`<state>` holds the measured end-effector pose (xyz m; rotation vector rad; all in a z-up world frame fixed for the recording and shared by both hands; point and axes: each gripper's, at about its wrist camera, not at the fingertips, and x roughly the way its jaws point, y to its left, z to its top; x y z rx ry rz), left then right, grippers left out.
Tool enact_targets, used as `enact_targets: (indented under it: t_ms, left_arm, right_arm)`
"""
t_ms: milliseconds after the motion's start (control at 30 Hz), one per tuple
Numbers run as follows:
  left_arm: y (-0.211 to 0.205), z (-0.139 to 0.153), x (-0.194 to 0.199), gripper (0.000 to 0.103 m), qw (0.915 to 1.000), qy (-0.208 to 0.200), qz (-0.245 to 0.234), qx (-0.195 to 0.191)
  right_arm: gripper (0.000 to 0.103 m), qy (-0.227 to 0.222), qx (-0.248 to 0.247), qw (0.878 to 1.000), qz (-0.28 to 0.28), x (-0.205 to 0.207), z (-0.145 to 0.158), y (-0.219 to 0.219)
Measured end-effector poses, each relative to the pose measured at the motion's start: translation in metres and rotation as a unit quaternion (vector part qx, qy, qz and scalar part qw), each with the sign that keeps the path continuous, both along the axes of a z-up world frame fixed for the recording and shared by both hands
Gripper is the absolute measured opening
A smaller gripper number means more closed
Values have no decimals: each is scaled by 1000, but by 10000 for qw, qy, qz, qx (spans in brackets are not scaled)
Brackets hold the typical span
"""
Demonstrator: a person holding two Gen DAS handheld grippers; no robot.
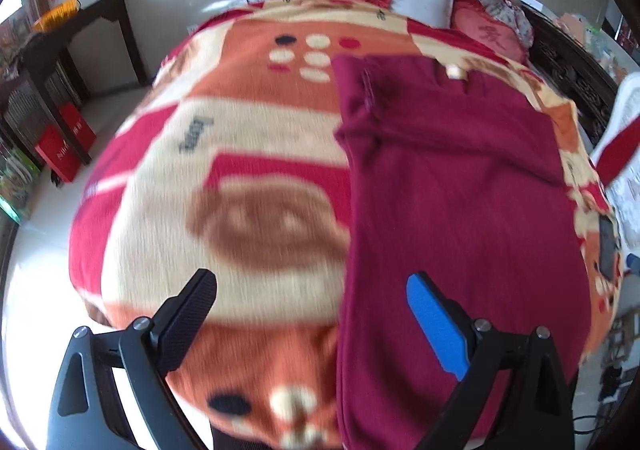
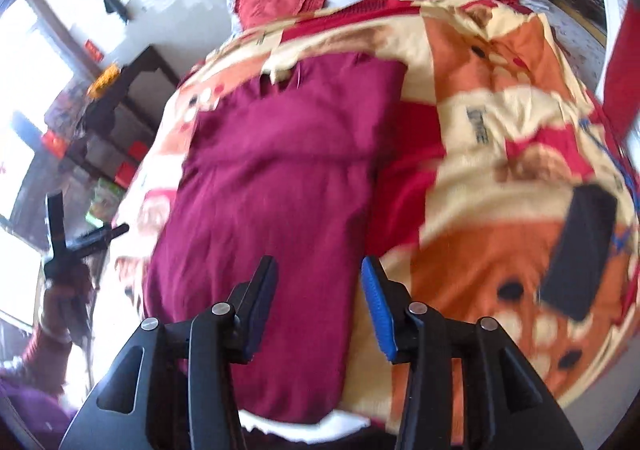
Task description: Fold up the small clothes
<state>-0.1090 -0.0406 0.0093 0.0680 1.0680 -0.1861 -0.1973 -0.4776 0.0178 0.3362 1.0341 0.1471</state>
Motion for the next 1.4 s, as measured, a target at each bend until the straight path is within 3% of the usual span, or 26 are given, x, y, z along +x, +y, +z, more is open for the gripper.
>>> enact_targets:
  t_ms: [167, 367, 567, 767, 1067, 1133, 1267, 1400]
  left_arm:
    - [-2, -19, -53, 99, 9988, 280, -372, 153]
    - [-3, -44, -82, 93, 9963, 651, -497, 248]
    - [-4, -64, -91, 88, 9940, 956, -504, 146]
    - [0, -68, -86, 88, 9939, 1032, -399, -47]
    - [-4, -76, -84, 80, 9925, 1143, -425, -88]
    - [-6, -75, -84, 76, 9927, 1122, -442, -67]
    - [-4, -69, -86, 45, 9933, 1042, -499, -18]
    - [4, -64, -83, 21, 9930, 1054, -501, -195]
  right_arm:
    - [24, 285, -211, 9989, 297, -41, -36, 29]
    - [24, 639, -296, 9969, 339, -68, -76, 41]
    - [24, 687, 24, 9971, 314, -72, -89, 42]
    - [25, 798, -1, 9967, 162, -67, -98, 38]
    - [25, 1031, 626, 9927, 54, -58, -124, 44]
    - [21, 972, 664, 9930, 4, -58, -124, 46]
    - [0, 844, 486, 9950, 223, -58, -113, 55]
    - [0, 531, 518, 9966, 366, -62, -91, 55]
